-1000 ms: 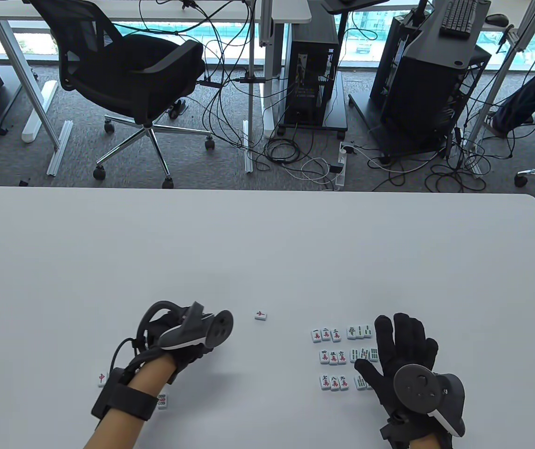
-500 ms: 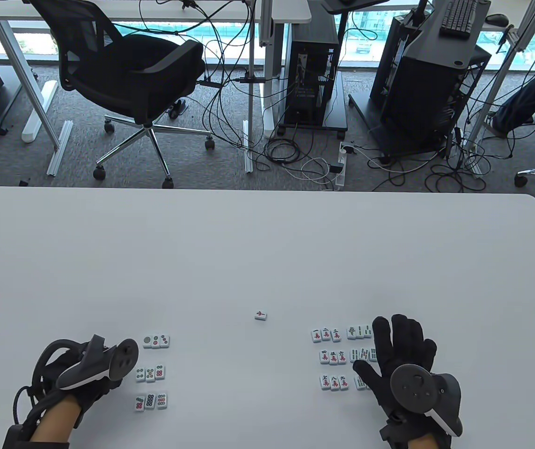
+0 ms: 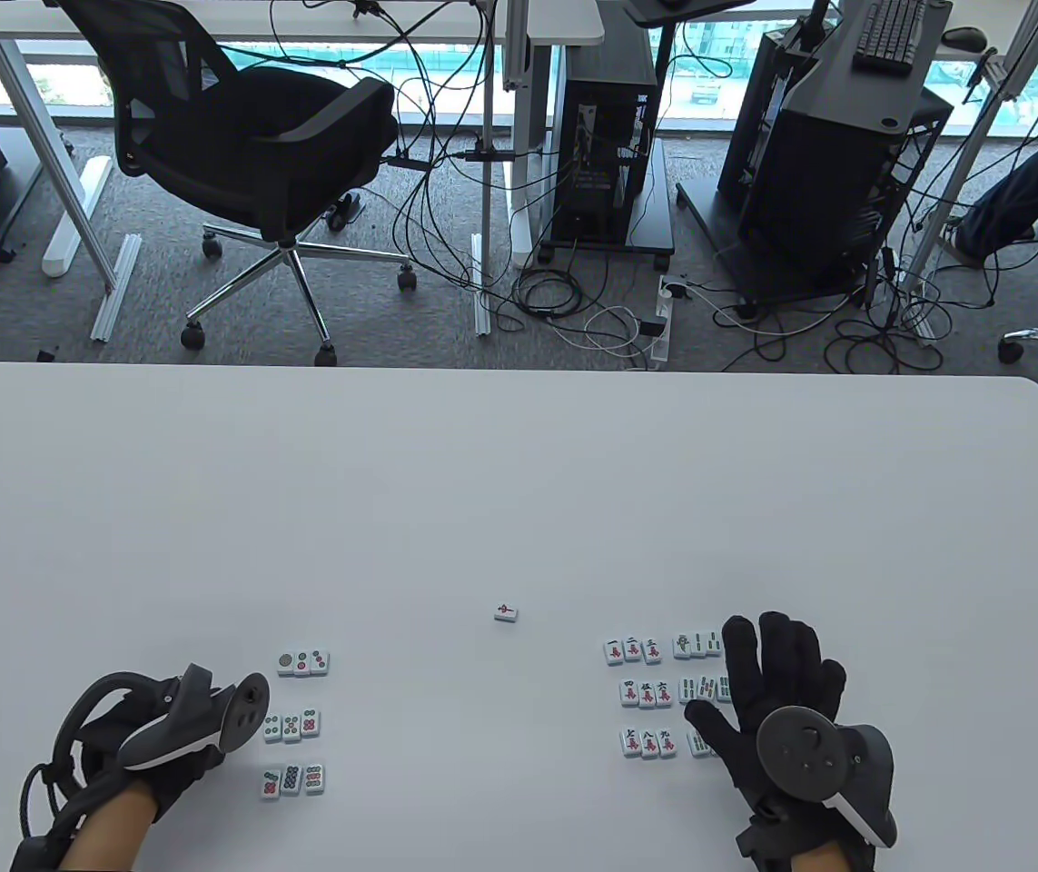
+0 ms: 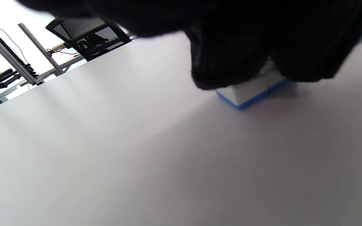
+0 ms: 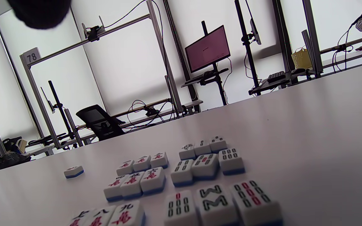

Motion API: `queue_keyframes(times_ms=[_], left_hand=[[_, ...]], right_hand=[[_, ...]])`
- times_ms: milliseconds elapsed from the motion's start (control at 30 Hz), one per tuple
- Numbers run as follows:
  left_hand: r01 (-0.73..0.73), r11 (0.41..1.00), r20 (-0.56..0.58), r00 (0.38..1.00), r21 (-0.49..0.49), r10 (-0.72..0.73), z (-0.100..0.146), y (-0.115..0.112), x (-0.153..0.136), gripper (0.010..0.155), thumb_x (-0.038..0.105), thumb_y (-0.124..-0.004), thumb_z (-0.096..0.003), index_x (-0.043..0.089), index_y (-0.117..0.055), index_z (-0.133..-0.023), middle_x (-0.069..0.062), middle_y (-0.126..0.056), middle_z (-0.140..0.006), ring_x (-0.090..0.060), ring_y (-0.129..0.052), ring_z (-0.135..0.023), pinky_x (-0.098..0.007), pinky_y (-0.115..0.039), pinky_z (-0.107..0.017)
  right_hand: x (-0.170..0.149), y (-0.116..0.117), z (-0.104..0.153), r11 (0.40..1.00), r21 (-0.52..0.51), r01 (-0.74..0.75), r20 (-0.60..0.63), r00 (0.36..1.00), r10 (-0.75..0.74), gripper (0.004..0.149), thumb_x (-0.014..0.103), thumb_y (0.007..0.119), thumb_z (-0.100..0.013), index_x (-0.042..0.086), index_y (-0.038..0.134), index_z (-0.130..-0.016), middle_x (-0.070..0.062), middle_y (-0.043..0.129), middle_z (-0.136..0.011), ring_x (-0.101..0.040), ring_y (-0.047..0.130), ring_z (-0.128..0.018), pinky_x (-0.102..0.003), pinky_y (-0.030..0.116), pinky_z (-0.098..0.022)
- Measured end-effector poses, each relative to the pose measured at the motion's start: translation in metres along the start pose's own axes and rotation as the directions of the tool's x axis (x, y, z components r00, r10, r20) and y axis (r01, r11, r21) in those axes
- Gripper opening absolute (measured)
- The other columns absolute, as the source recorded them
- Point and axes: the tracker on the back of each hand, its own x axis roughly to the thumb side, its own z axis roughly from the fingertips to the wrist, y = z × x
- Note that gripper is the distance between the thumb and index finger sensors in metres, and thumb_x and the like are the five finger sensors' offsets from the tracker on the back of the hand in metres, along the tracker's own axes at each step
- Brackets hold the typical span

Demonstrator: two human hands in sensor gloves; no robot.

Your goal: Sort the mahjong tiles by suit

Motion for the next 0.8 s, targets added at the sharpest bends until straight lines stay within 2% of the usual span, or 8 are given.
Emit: queue_keyframes(times_ms=[67, 167, 300, 367, 533, 700, 800], left_hand=[[-0.027, 1.0, -0.013, 1.0, 0.012, 0.027, -0.001, 0.011, 0.0, 0.064, 0.053, -0.091, -0.0264, 0.026, -0.083, -0.084, 0.017, -0.101, -0.039, -0.007, -0.095, -0.012, -0.034, -0.085, -0.023], [-0.035, 0.996, -0.012, 0.999, 0.081, 0.036, -0.005, 0.036, 0.006, 0.063, 0.053, -0.09, -0.0276, 0.026, -0.083, -0.084, 0.015, -0.101, -0.04, -0.008, -0.095, -0.013, -0.035, -0.085, -0.023], [-0.078, 0.98, 0.036, 0.997, 0.184, 0.073, -0.017, 0.073, 0.03, 0.062, 0.054, -0.088, -0.0283, 0.025, -0.083, -0.084, 0.015, -0.101, -0.04, -0.008, -0.096, -0.013, -0.035, -0.085, -0.023], [-0.095, 0.969, 0.072, 0.994, 0.227, 0.081, -0.027, 0.092, 0.051, 0.063, 0.055, -0.087, -0.0287, 0.025, -0.083, -0.084, 0.015, -0.101, -0.04, -0.008, -0.096, -0.013, -0.035, -0.085, -0.023], [-0.127, 0.953, 0.163, 0.983, 0.276, 0.084, -0.056, 0.125, 0.108, 0.06, 0.057, -0.083, -0.0306, 0.024, -0.085, -0.081, 0.015, -0.102, -0.039, -0.008, -0.095, -0.012, -0.034, -0.085, -0.022], [-0.12, 0.958, 0.159, 0.984, 0.259, 0.081, -0.092, 0.142, 0.159, 0.06, 0.061, -0.077, -0.0328, 0.022, -0.088, -0.076, 0.015, -0.102, -0.036, -0.008, -0.095, -0.01, -0.035, -0.085, -0.021], [-0.155, 0.959, 0.165, 0.979, 0.237, 0.118, -0.111, 0.145, 0.181, 0.056, 0.061, -0.074, -0.0352, 0.02, -0.092, -0.069, 0.015, -0.102, -0.033, -0.009, -0.095, -0.007, -0.035, -0.085, -0.019]], right_hand=[[0.0, 0.0, 0.0, 1.0, -0.002, 0.006, 0.0, 1.0, -0.006, 0.082, 0.061, 0.06, -0.047, 0.032, 0.011, -0.106, -0.015, 0.008, -0.113, -0.046, 0.008, -0.101, -0.073, 0.02, -0.069], [-0.001, 0.0, 0.0, 1.0, -0.004, 0.01, 0.0, 1.0, -0.01, 0.082, 0.061, 0.06, -0.047, 0.032, 0.011, -0.106, -0.015, 0.007, -0.113, -0.046, 0.007, -0.101, -0.073, 0.02, -0.069], [-0.001, 0.0, 0.0, 1.0, -0.009, 0.017, 0.004, 1.0, -0.017, 0.082, 0.061, 0.06, -0.047, 0.032, 0.011, -0.106, -0.015, 0.007, -0.113, -0.046, 0.007, -0.101, -0.073, 0.02, -0.069], [-0.001, 0.001, 0.0, 1.0, -0.01, 0.018, 0.006, 1.0, -0.018, 0.082, 0.061, 0.06, -0.047, 0.032, 0.011, -0.106, -0.015, 0.007, -0.113, -0.046, 0.007, -0.101, -0.073, 0.02, -0.069], [-0.002, 0.001, 0.0, 1.0, -0.011, 0.023, 0.007, 1.0, -0.022, 0.082, 0.061, 0.06, -0.047, 0.032, 0.011, -0.106, -0.015, 0.007, -0.113, -0.046, 0.007, -0.101, -0.073, 0.02, -0.069], [-0.002, 0.0, 0.0, 0.999, -0.016, 0.037, 0.01, 0.999, -0.036, 0.082, 0.061, 0.06, -0.047, 0.033, 0.011, -0.106, -0.015, 0.007, -0.113, -0.046, 0.006, -0.101, -0.073, 0.019, -0.069], [-0.002, 0.0, 0.0, 0.999, -0.016, 0.044, 0.013, 0.999, -0.044, 0.082, 0.061, 0.06, -0.047, 0.033, 0.011, -0.106, -0.015, 0.007, -0.114, -0.046, 0.006, -0.101, -0.073, 0.019, -0.069]])
